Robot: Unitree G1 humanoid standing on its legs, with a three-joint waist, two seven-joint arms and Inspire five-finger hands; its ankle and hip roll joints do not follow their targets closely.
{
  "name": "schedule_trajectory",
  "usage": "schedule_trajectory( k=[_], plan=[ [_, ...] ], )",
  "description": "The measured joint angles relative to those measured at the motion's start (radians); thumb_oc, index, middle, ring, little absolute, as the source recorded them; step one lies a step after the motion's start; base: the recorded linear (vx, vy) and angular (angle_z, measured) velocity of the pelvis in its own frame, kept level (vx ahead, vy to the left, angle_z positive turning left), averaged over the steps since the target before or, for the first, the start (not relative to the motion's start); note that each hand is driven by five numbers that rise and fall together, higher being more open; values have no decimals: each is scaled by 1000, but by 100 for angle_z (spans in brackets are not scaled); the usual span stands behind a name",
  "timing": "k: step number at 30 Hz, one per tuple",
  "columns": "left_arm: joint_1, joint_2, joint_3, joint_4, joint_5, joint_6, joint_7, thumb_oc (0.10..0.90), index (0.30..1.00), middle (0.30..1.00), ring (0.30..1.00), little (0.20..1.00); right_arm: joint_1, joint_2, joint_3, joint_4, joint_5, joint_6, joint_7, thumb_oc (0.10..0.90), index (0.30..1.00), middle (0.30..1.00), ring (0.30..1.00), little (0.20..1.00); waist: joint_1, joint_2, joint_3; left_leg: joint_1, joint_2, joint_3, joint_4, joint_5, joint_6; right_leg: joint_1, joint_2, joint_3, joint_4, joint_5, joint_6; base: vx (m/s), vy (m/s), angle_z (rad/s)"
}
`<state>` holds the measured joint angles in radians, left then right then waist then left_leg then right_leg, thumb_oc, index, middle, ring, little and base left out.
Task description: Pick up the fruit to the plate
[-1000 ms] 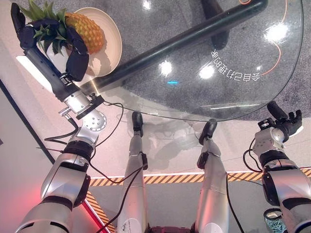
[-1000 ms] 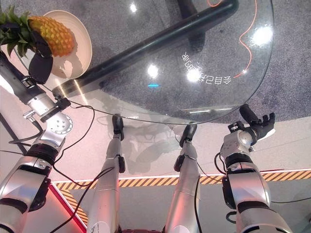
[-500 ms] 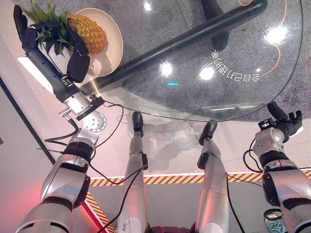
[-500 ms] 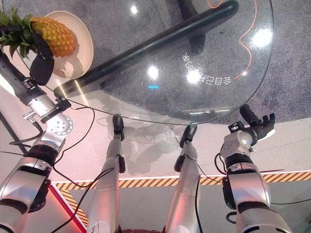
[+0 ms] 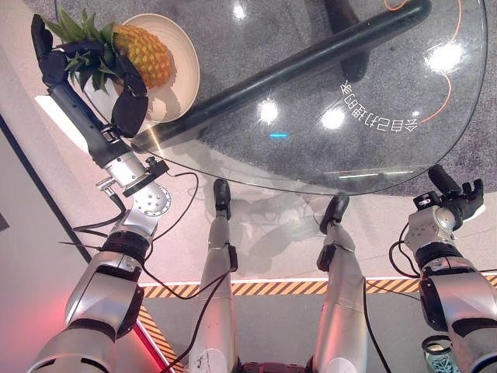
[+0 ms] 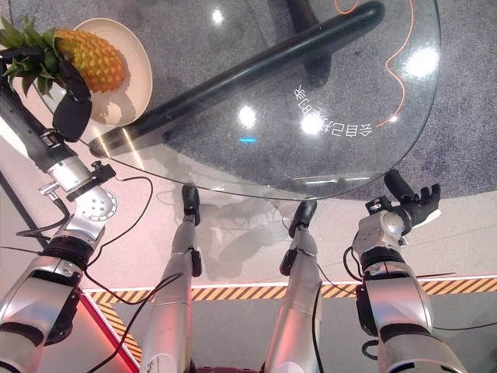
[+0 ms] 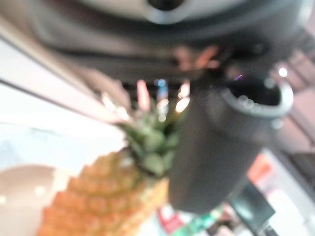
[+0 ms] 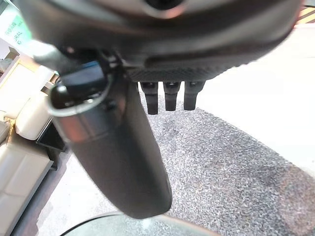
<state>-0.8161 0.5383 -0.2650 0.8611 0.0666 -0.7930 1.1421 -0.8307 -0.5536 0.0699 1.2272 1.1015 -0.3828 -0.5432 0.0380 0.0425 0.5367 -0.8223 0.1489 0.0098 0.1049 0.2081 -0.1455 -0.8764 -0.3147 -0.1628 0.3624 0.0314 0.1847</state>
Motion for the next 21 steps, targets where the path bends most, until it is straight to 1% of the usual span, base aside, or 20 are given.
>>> schedule_trajectory(
  k=[21],
  plan=[
    [2,-1,-1,0,-17,1,-20,800,900,900,900,900,11,-1,-3,1,2,-11,0,800,900,900,900,900,11,1,0,0,0,0,0,0,0,-1,0,0,1,-1,0,0,0,0]
  ],
)
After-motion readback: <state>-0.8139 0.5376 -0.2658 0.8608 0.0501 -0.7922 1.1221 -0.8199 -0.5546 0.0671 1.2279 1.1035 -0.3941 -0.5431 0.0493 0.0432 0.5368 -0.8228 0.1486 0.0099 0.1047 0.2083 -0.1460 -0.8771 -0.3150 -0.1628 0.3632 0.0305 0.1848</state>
